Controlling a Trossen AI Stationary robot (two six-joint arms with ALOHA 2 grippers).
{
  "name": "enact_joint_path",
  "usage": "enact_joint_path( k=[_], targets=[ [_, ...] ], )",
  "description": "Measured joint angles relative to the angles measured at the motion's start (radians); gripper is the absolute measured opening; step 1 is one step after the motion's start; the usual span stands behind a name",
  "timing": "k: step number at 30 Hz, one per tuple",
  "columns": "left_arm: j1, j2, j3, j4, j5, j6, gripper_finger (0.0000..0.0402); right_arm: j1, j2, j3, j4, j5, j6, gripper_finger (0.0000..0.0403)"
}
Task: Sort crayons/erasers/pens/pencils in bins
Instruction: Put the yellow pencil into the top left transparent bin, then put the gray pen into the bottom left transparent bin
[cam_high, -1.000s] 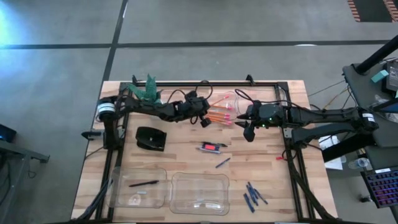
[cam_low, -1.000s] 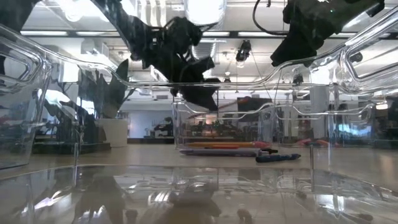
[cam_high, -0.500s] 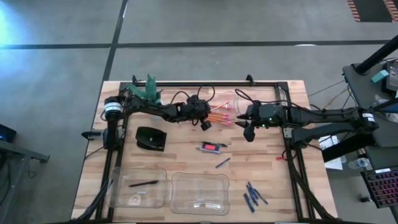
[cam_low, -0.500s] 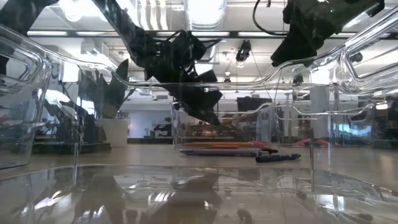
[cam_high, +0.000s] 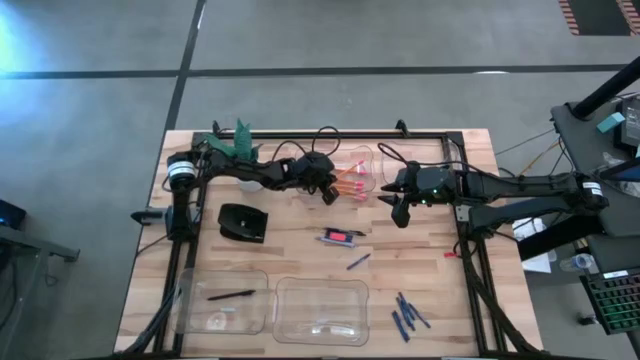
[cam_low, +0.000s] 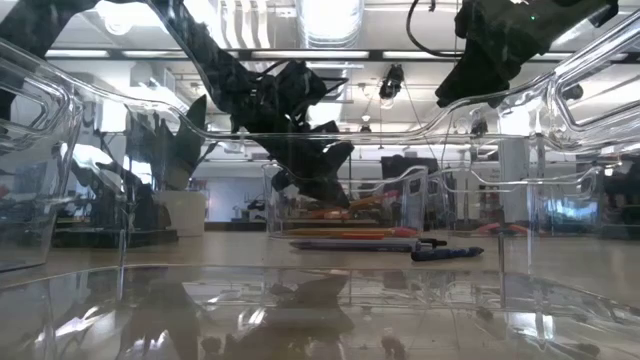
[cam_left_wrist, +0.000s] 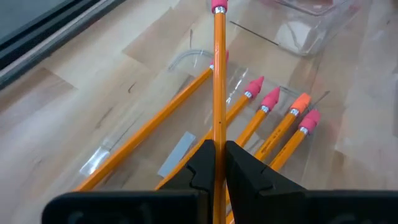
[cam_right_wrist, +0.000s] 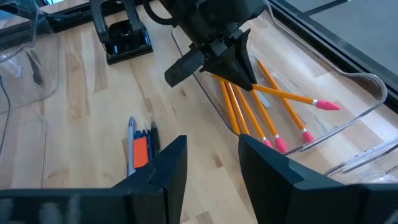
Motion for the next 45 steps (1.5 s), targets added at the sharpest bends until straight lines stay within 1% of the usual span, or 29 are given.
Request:
enact_joint_path(
  k=[5, 11, 14, 17, 20, 22, 26, 28, 30, 33, 35, 38, 41, 45],
  targets=[
    [0.006, 0.0, 0.0, -0.001, 0.001, 0.002, 0.0017, 0.0, 0.0, 0.0, 0.0, 0.0, 0.0, 0.0134],
    [0.008, 0.0, 0.001, -0.02, 0.002, 0.004, 0.0065, 0.0, 0.0, -0.001, 0.0, 0.0, 0.0, 0.0134],
    [0.008, 0.0, 0.001, -0.018, 0.002, 0.004, 0.0081, 0.0, 0.0, -0.002, 0.0, 0.0, 0.0, 0.0134],
    [0.008, -0.008, 0.009, -0.021, 0.002, 0.004, 0.0086, 0.0, 0.0, -0.002, 0.0, 0.0, 0.0, 0.0134],
    [0.006, -0.051, 0.019, -0.02, 0.008, 0.007, 0.0086, 0.0, 0.0, -0.002, -0.005, 0.0, 0.0, 0.0134],
    [-0.003, -0.082, 0.027, -0.01, 0.041, 0.023, 0.0087, 0.0, 0.0, -0.002, -0.01, 0.0, 0.0, 0.0134],
    [-0.059, -0.139, 0.032, -0.016, 0.172, 0.129, 0.0087, 0.0, 0.0, -0.002, -0.013, 0.0, -0.002, 0.0134],
    [-0.108, -0.159, 0.032, -0.018, 0.2, 0.188, 0.0087, 0.0, 0.0, -0.002, -0.012, 0.0, -0.01, 0.0134],
    [-0.168, -0.163, 0.034, -0.013, 0.204, 0.244, 0.0087, 0.0, 0.0, -0.002, -0.012, 0.0, -0.012, 0.0134],
    [-0.25, -0.158, 0.033, -0.066, 0.2, 0.292, 0.0087, 0.0, 0.0, -0.002, -0.013, 0.0, -0.012, 0.0134],
    [-0.295, -0.15, 0.033, -0.116, 0.164, 0.297, 0.0087, 0.0, 0.0, -0.002, -0.013, 0.0, -0.012, 0.0134],
    [-0.332, -0.149, 0.032, -0.205, 0.116, 0.278, 0.0087, 0.0, 0.0, -0.002, -0.013, 0.0, -0.012, 0.0134],
    [-0.352, -0.145, 0.03, -0.262, 0.114, 0.224, 0.0087, 0.0, 0.0, -0.002, -0.013, 0.0, -0.007, 0.0134],
    [-0.365, -0.12, -0.005, -0.261, 0.114, 0.178, 0.0087, 0.0, 0.0, -0.002, -0.013, 0.0, 0.0, 0.0134]
  ],
)
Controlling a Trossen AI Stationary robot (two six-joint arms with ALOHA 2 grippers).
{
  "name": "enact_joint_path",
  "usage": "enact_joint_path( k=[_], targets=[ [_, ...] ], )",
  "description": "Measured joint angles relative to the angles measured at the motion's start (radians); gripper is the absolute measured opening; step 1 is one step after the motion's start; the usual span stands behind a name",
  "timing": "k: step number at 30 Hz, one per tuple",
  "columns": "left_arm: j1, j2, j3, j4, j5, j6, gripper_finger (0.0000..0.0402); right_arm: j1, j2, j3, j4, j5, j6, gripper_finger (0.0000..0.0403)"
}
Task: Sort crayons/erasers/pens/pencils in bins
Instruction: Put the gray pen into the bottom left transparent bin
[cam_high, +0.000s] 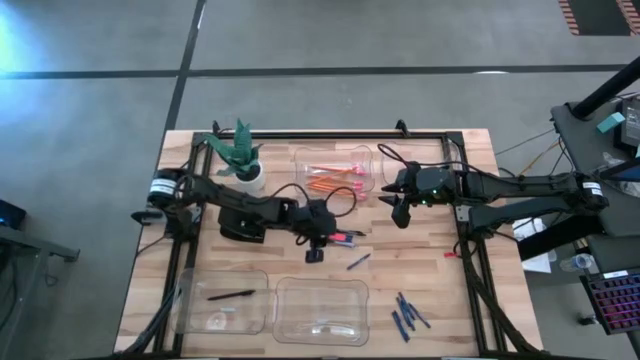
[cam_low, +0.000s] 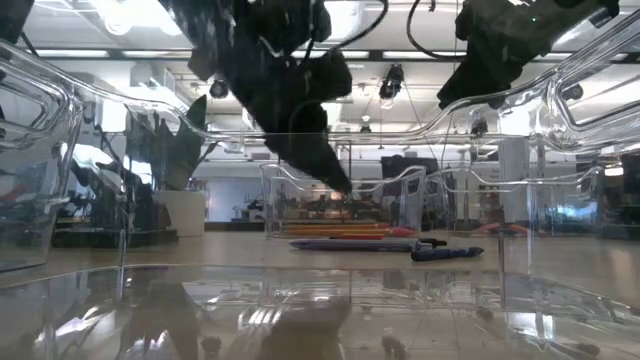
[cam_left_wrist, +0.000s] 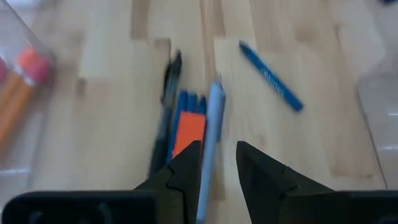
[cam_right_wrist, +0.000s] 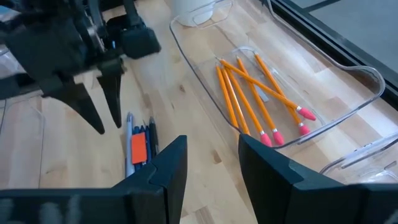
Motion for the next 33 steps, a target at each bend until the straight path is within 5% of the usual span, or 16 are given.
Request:
enact_joint_path(
  k=[21, 33],
  targets=[
    [-0.01, 0.105, -0.042, 0.012, -0.002, -0.068, 0.0087, 0.0, 0.0, 0.0, 0.001, 0.0, 0.053, 0.0134],
    [-0.037, 0.103, -0.059, 0.02, 0.081, -0.068, 0.0056, 0.0, 0.0, 0.0, 0.001, 0.0, 0.053, 0.0134]
  ],
)
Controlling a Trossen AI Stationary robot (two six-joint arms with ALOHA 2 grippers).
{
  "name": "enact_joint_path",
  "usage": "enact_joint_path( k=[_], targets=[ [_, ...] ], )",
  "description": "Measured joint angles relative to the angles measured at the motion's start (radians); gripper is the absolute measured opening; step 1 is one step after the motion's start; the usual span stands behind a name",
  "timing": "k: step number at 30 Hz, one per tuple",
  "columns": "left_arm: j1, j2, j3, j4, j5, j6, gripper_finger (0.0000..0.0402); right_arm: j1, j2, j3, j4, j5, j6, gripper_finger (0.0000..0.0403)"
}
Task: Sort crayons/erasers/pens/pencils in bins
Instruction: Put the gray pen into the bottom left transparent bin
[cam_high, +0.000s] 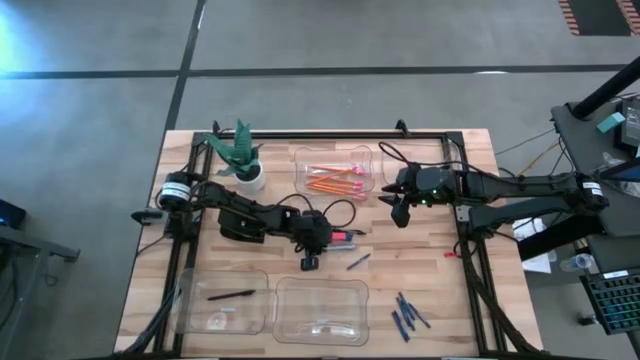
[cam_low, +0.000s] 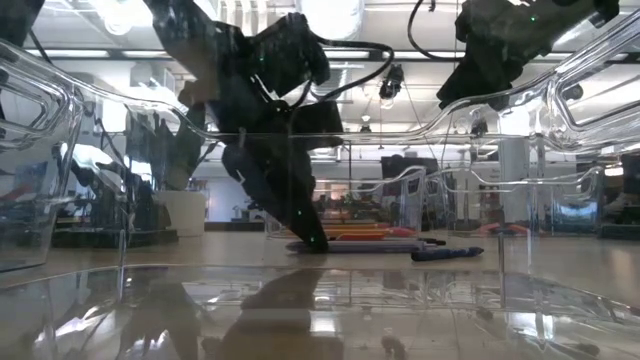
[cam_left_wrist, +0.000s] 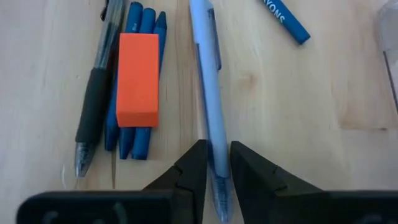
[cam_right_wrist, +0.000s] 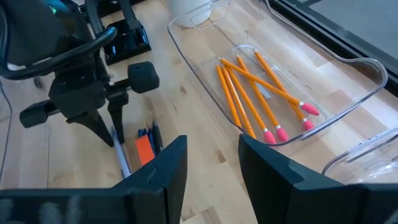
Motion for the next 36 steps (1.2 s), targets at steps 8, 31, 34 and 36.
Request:
enact_joint_path(
  k=[8, 31, 34, 36],
  targets=[
    [-0.005, 0.0, -0.014, 0.032, -0.046, -0.002, 0.0025, 0.0, 0.0, 0.0, 0.0, 0.0, 0.0, 0.0134],
    [-0.024, -0.274, -0.012, -0.059, -0.09, -0.058, 0.0014, 0.0, 0.0, 0.0, 0.001, 0.0, 0.0, 0.0134],
    [-0.066, -0.366, -0.01, -0.164, -0.101, -0.117, 0.0013, 0.0, 0.0, 0.0, 0.002, 0.0, 0.0, 0.0134],
    [-0.107, -0.432, -0.01, -0.248, -0.112, -0.175, 0.0013, 0.0, 0.0, 0.0, 0.005, 0.0, 0.0, 0.0134]
  ],
)
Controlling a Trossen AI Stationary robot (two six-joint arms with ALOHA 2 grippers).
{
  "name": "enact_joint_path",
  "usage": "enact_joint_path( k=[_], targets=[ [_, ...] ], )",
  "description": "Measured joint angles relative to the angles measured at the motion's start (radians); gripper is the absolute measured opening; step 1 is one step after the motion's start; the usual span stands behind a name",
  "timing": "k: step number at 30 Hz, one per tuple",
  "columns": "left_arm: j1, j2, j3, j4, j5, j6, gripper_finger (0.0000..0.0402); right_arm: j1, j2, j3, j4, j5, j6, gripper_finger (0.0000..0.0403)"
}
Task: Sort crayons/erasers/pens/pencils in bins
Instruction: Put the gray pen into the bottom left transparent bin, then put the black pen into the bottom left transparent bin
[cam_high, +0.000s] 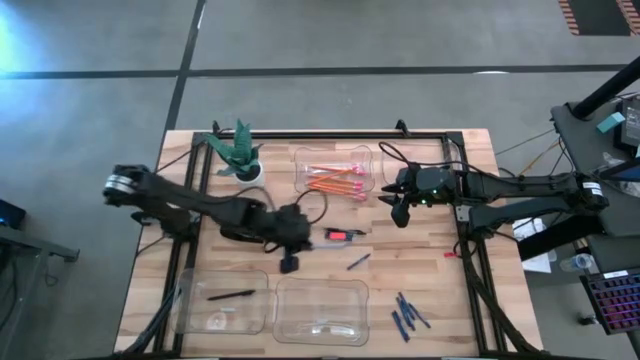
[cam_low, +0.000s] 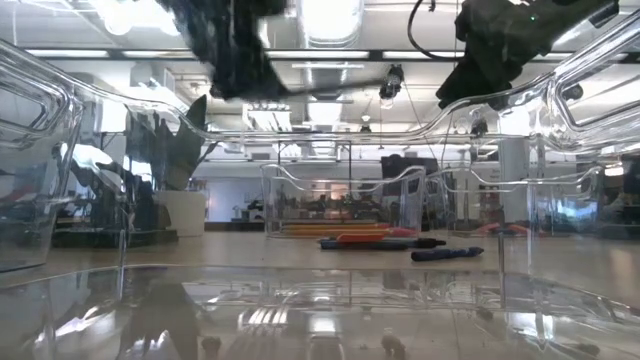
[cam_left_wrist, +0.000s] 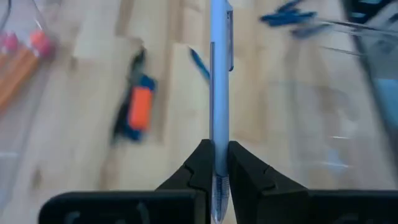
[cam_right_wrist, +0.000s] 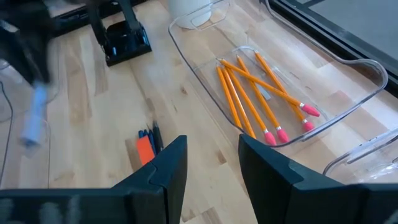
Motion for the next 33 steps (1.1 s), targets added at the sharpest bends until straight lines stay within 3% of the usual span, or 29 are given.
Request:
enact_joint_path(
  k=[6, 11, 17, 19, 23, 33],
  targets=[
    [-0.206, -0.169, -0.004, -0.232, 0.0, -0.281, 0.0013, 0.0, 0.0, 0.0, 0.005, 0.0, 0.0, 0.0134],
    [-0.418, -0.277, -0.004, -0.321, -0.003, -0.678, 0.0012, 0.0, 0.001, 0.0, 0.01, 0.0, 0.0, 0.0134],
    [-0.636, -0.313, -0.051, -0.435, -0.008, -1.175, 0.0012, 0.0, 0.001, 0.0, 0.01, 0.0, 0.0, 0.0134],
    [-0.684, -0.306, -0.079, -0.446, -0.008, -1.277, 0.0012, 0.0, 0.001, 0.0, 0.011, 0.0, 0.0, 0.0134],
    [-0.739, -0.3, -0.141, -0.422, -0.008, -1.325, 0.0012, 0.0, 0.001, 0.0, 0.011, 0.0, -0.004, 0.0134],
    [-0.734, -0.295, -0.302, -0.396, -0.011, -1.322, 0.0007, 0.0, 0.001, 0.0, 0.01, 0.0, -0.002, 0.0134]
  ],
)
